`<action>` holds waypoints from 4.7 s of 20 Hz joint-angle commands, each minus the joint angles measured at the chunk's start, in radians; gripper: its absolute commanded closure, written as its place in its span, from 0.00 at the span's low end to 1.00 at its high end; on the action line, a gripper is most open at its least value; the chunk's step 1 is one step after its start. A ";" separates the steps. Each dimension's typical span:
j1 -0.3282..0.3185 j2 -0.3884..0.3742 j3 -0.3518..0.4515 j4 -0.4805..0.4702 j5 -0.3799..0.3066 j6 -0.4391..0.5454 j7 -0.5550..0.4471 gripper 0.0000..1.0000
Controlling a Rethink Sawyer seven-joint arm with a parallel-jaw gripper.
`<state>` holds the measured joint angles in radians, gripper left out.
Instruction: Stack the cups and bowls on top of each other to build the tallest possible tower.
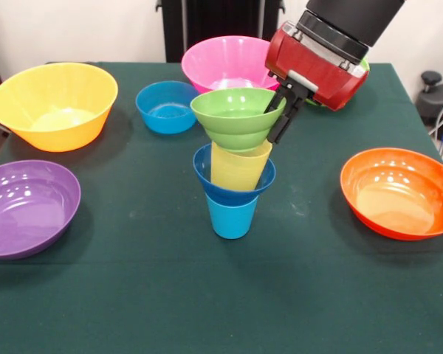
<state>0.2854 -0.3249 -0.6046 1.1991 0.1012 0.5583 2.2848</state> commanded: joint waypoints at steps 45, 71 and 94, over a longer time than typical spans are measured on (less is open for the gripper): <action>0.020 0.072 0.053 0.115 0.045 -0.064 0.207 1.00; 0.016 0.088 0.047 0.077 0.057 -0.042 0.187 0.00; -0.009 -0.030 0.051 -0.059 0.084 0.213 0.092 0.00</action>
<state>0.3035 -0.3173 -0.6343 1.2212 0.1521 0.6029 2.2848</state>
